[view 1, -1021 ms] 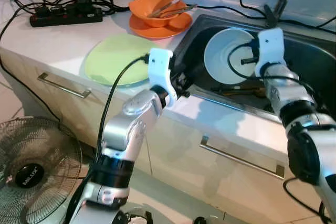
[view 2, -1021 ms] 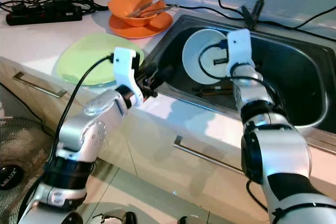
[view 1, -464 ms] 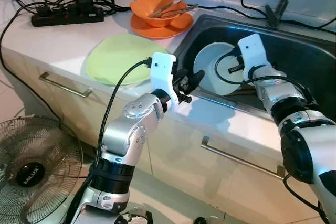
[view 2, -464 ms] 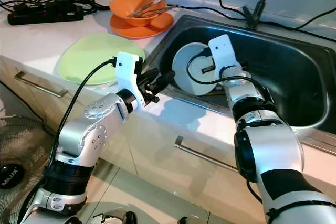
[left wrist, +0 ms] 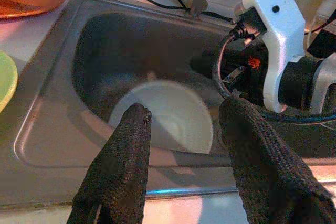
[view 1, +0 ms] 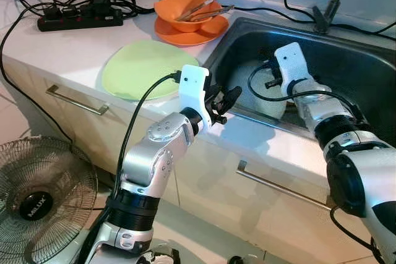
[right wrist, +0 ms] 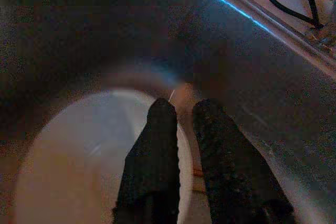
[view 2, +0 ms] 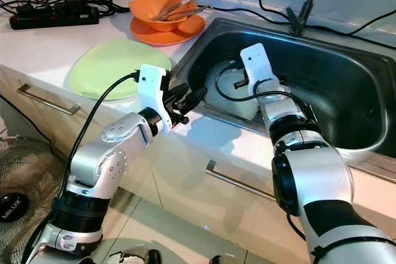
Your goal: Kitchen organization
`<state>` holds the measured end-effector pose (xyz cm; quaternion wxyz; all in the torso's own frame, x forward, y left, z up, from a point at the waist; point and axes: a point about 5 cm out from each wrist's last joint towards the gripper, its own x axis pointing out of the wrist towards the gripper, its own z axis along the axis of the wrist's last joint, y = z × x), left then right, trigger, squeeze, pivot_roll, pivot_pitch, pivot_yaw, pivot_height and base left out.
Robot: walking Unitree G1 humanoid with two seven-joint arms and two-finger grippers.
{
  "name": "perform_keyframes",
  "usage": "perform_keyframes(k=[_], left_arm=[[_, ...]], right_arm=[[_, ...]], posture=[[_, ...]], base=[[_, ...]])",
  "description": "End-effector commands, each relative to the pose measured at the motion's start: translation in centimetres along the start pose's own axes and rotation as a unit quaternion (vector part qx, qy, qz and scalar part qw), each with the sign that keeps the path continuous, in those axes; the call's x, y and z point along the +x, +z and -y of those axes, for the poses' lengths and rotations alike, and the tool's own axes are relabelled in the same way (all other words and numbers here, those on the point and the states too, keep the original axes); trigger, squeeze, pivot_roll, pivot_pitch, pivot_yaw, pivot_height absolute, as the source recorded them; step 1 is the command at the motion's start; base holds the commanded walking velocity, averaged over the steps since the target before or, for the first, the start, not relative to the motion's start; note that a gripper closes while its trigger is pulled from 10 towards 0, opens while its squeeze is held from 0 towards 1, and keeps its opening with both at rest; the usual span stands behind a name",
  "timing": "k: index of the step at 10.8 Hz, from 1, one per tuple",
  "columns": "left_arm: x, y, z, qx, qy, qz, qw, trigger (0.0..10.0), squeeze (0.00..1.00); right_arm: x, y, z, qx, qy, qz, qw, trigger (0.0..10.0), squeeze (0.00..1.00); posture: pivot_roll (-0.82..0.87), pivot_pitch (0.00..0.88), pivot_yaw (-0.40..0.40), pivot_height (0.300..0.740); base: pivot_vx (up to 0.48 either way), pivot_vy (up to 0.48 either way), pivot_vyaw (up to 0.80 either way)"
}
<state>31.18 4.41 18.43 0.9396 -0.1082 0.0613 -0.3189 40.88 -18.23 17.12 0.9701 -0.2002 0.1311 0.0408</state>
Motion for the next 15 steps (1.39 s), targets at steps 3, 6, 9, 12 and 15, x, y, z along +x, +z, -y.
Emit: perform_keyframes(k=[3, 6, 9, 12, 15], left_arm=[[-0.1, 0.1, 0.2, 0.004, -0.001, -0.001, 1.0, 10.0, 0.0], [-0.1, 0.9, -0.2, 0.005, 0.02, 0.043, 0.999, 10.0, 0.0], [-0.1, 2.4, -1.3, 0.034, 0.07, 0.105, 0.991, 10.0, 0.0], [-1.3, 4.1, -3.0, 0.116, 0.136, 0.167, 0.97, 10.0, 0.0], [-2.7, 4.0, -3.9, 0.16, 0.163, 0.17, 0.959, 10.0, 0.0]], right_arm=[[0.0, 0.3, 0.2, 0.016, -0.004, 0.011, 1.0, 10.0, 0.0], [-0.7, 5.0, 1.9, 0.12, -0.04, 0.182, 0.975, 10.0, 0.0], [-2.7, 7.5, 1.7, 0.175, -0.006, 0.344, 0.922, 10.0, 0.0], [-5.8, 5.2, -0.8, 0.189, 0.046, 0.406, 0.893, 10.0, 0.0], [-7.7, 2.6, -1.5, 0.235, 0.055, 0.379, 0.893, 10.0, 0.0]], posture=[[0.11, 0.049, 0.007, 0.74], [0.09, 0.058, 0.011, 0.74], [0.06, 0.066, 0.013, 0.74], [0.03, 0.077, 0.021, 0.74], [0.04, 0.082, 0.02, 0.74]], base=[[0.0, 0.0, 0.0], [0.0, 0.0, 0.0], [0.0, 0.0, 0.0], [0.0, 0.0, 0.0], [0.0, 0.0, 0.0]])
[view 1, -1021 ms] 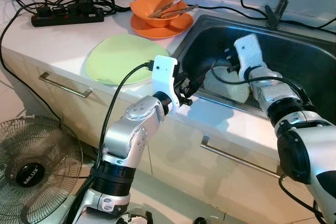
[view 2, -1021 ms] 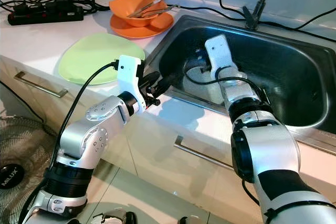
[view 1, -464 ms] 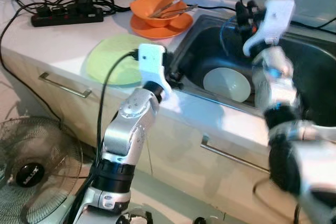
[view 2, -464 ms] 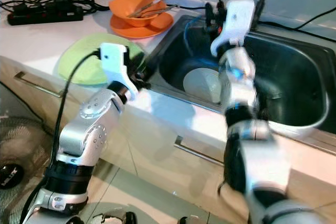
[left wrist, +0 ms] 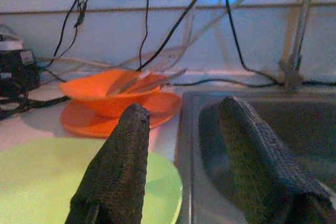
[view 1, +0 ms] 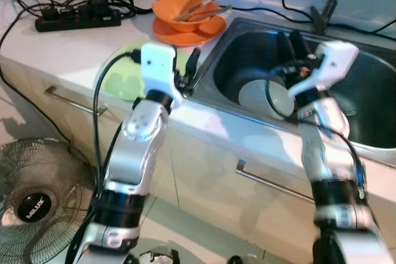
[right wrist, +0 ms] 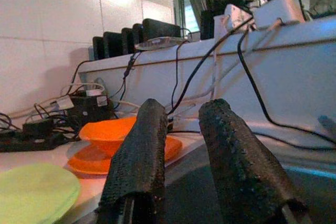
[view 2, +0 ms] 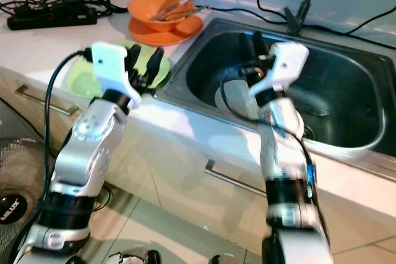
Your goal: Kitchen organization
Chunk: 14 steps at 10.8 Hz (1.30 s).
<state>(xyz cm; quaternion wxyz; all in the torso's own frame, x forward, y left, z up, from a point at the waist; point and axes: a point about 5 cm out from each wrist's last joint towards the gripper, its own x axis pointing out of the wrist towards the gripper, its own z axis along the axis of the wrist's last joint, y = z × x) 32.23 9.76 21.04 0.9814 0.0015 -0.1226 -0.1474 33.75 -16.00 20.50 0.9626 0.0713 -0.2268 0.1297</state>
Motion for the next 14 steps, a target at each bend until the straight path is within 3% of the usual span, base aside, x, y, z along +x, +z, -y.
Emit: perform_keyframes(k=[1, 3, 5, 6, 7, 8, 13, 14], left_arm=[[-0.3, 0.0, -0.3, 0.011, 0.009, 0.005, 1.0, 10.0, 0.0], [-0.7, -0.2, -1.2, 0.018, 0.027, -0.002, 0.999, 10.0, 0.0], [-1.3, -1.1, -2.1, 0.042, 0.038, -0.031, 0.998, 10.0, 0.0], [-1.8, -1.9, -2.2, 0.108, 0.026, -0.06, 0.992, 10.0, 0.0], [-2.2, -2.7, -2.3, 0.154, 0.011, -0.092, 0.984, 10.0, 0.0], [-2.5, -3.3, -2.2, 0.229, -0.019, -0.119, 0.966, 10.0, 0.0], [-1.9, -2.3, -0.9, 0.374, -0.111, -0.148, 0.909, 10.0, 0.0], [-1.8, -2.2, -0.9, 0.386, -0.115, -0.15, 0.903, 10.0, 0.0]], right_arm=[[-0.4, -0.5, -0.8, 0.017, -0.002, -0.014, 1.0, 10.0, 0.0], [-1.0, -1.6, -2.6, 0.052, -0.004, -0.035, 0.998, 10.0, 0.0], [-1.0, -2.2, -3.2, 0.068, -0.007, -0.051, 0.996, 10.0, 0.0], [-1.2, -2.5, -3.3, 0.068, -0.007, -0.059, 0.996, 10.0, 0.0], [-1.4, -2.7, -3.4, 0.072, -0.011, -0.063, 0.995, 10.0, 0.0], [-1.2, -2.9, -3.6, 0.076, -0.013, -0.071, 0.995, 10.0, 0.0], [-0.8, -2.9, -3.8, 0.087, -0.016, -0.071, 0.994, 10.0, 0.0], [-0.8, -2.9, -3.9, 0.088, -0.016, -0.071, 0.993, 10.0, 0.0]], posture=[[0.04, 0.08, 0.021, 0.74], [0.06, 0.08, 0.022, 0.74], [0.06, 0.077, 0.023, 0.74], [0.06, 0.068, 0.024, 0.74], [0.06, 0.036, 0.027, 0.74], [0.07, 0.024, 0.03, 0.74], [0.07, 0.033, 0.032, 0.74], [0.07, 0.033, 0.032, 0.74]], base=[[0.0, 0.0, 0.0], [0.0, 0.0, 0.0], [0.0, 0.0, 0.0], [0.0, 0.0, 0.0], [0.0, 0.0, 0.0], [0.0, 0.0, 0.0], [0.0, 0.0, 0.0], [0.0, 0.0, 0.0]])
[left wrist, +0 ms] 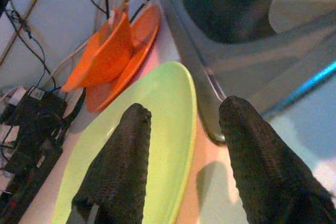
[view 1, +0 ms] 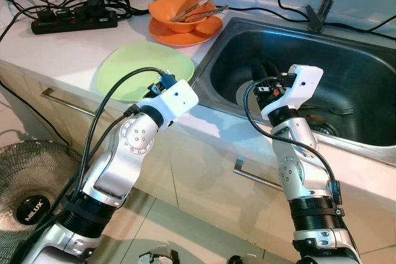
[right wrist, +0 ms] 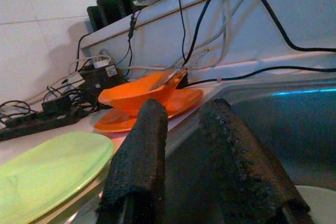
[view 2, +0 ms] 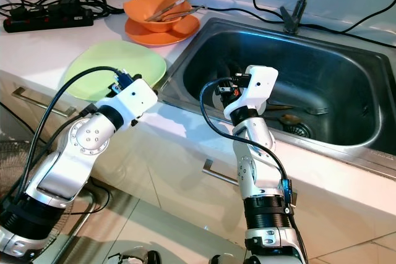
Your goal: Kitchen organization
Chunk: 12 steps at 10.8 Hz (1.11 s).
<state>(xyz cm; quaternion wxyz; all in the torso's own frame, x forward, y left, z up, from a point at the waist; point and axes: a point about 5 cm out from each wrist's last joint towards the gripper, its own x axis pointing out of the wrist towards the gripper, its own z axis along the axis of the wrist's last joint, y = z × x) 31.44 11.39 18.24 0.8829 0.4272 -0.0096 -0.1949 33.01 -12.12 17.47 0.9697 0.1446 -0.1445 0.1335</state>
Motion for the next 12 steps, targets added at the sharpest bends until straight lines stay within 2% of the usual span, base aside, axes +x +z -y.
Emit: perform_keyframes(k=[1, 2, 3, 5, 7, 8, 10, 11, 12], left_arm=[[0.1, 0.5, -0.4, 0.022, -0.004, -0.001, 1.0, 10.0, 1.0], [0.2, 0.4, -0.6, 0.037, -0.012, -0.019, 0.999, 10.0, 1.0], [0.3, 0.3, -0.3, 0.047, -0.03, -0.032, 0.998, 10.0, 0.0], [0.3, 0.2, -0.1, 0.054, -0.036, -0.043, 0.997, 10.0, 0.0], [-0.1, -0.4, 0.0, 0.07, -0.054, -0.078, 0.993, 10.0, 0.0], [-0.2, -1.1, -0.2, 0.081, -0.053, -0.108, 0.989, 10.0, 0.0], [-0.3, -1.8, -0.7, 0.099, -0.046, -0.133, 0.985, 10.0, 0.0], [-0.1, -2.1, -1.7, 0.113, -0.033, -0.152, 0.981, 10.0, 0.0], [-0.1, -2.1, -1.9, 0.115, -0.031, -0.155, 0.981, 10.0, 0.0]], right_arm=[[0.4, 0.1, -0.2, 0.008, 0.004, -0.002, 1.0, 10.0, 0.0], [0.5, 0.1, -0.2, 0.01, 0.003, -0.004, 1.0, 10.0, 0.0], [0.6, 0.1, -0.2, 0.009, 0.003, -0.005, 1.0, 10.0, 0.0], [0.6, 0.2, -0.1, 0.008, 0.001, -0.007, 1.0, 10.0, 0.0], [0.7, 0.1, -0.1, 0.009, 0.0, -0.01, 1.0, 10.0, 0.0], [0.7, 0.1, -0.1, 0.01, 0.0, -0.012, 1.0, 10.0, 0.0], [0.7, 0.0, -0.1, 0.011, -0.001, -0.014, 1.0, 10.0, 0.0], [0.7, -0.1, 0.0, 0.014, -0.002, -0.015, 1.0, 10.0, 0.0], [0.7, -0.1, 0.0, 0.014, -0.002, -0.016, 1.0, 10.0, 0.0]], posture=[[0.08, 0.043, 0.03, 0.74], [0.08, 0.055, 0.027, 0.74], [0.08, 0.06, 0.026, 0.74], [0.08, 0.068, 0.025, 0.74], [0.08, 0.075, 0.022, 0.74], [0.08, 0.076, 0.022, 0.74], [0.08, 0.075, 0.023, 0.74], [0.08, 0.069, 0.025, 0.74], [0.08, 0.069, 0.025, 0.74]], base=[[0.0, 0.0, 0.0], [0.0, 0.0, 0.0], [0.0, 0.0, 0.0], [0.0, 0.0, 0.0], [0.0, 0.0, 0.0], [0.0, 0.0, 0.0], [0.0, 0.0, 0.0], [0.0, 0.0, 0.0], [0.0, 0.0, 0.0]])
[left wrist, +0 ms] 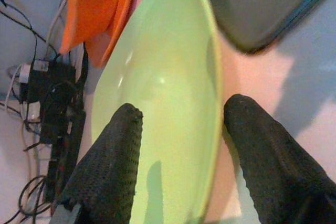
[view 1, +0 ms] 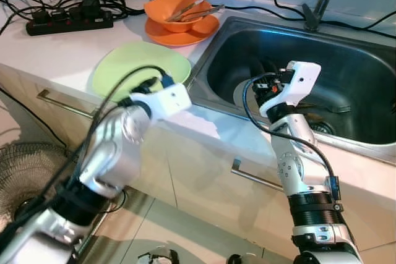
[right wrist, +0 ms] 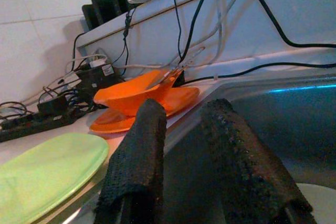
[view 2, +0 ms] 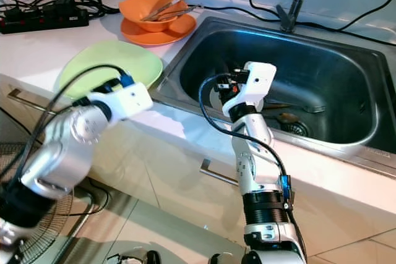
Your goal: Kitchen organization
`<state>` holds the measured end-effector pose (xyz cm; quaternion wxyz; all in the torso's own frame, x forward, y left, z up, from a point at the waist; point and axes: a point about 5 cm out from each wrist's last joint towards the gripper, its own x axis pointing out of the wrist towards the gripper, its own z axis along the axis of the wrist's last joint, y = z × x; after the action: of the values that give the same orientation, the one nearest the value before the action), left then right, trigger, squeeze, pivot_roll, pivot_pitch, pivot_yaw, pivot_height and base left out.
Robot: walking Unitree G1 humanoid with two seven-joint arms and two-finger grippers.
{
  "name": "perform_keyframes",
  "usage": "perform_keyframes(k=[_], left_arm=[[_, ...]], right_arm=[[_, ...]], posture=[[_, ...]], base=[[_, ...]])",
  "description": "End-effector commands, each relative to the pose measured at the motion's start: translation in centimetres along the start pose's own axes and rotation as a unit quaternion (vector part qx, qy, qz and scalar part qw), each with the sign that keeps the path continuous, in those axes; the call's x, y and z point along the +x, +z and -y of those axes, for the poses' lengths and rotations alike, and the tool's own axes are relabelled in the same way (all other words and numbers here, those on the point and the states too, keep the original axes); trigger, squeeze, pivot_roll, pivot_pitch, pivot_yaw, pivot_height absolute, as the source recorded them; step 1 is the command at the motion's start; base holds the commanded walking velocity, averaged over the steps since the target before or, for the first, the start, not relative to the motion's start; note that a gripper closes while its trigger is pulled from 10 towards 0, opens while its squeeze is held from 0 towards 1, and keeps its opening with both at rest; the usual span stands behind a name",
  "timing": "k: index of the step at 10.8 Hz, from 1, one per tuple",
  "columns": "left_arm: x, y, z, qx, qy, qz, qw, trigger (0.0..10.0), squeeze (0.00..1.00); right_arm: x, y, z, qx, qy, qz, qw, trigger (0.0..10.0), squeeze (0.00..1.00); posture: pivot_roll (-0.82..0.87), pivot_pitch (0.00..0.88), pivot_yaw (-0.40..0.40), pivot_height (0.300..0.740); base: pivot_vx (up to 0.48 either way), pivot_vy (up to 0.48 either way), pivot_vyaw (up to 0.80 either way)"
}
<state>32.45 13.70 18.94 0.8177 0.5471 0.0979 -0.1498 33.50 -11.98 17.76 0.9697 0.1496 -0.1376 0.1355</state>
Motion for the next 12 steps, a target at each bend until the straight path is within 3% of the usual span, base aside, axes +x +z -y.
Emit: perform_keyframes(k=[1, 5, 6, 12], left_arm=[[0.2, -0.8, 0.3, 0.01, -0.012, -0.026, 1.0, 10.0, 0.0], [0.7, -1.0, 0.4, 0.015, -0.013, -0.034, 0.999, 10.0, 0.0], [0.7, -0.9, 0.5, 0.016, -0.014, -0.033, 0.999, 0.0, 0.0], [0.8, 0.1, 1.2, 0.004, -0.027, -0.012, 1.0, 0.0, 0.0]], right_arm=[[0.1, -0.2, 0.1, 0.008, -0.003, -0.01, 1.0, 10.0, 0.0], [0.1, -0.3, 0.0, 0.009, -0.003, -0.01, 1.0, 10.0, 0.0], [0.1, -0.3, 0.0, 0.009, -0.003, -0.01, 1.0, 10.0, 0.0], [0.0, -0.4, 0.5, 0.009, -0.011, -0.015, 1.0, 10.0, 0.0]], posture=[[0.08, 0.064, 0.026, 0.74], [0.07, 0.055, 0.027, 0.74], [0.07, 0.059, 0.026, 0.74], [0.07, 0.075, 0.019, 0.74]], base=[[0.0, 0.0, 0.0], [0.0, 0.0, 0.0], [0.0, 0.0, 0.0], [0.0, 0.0, 0.0]])
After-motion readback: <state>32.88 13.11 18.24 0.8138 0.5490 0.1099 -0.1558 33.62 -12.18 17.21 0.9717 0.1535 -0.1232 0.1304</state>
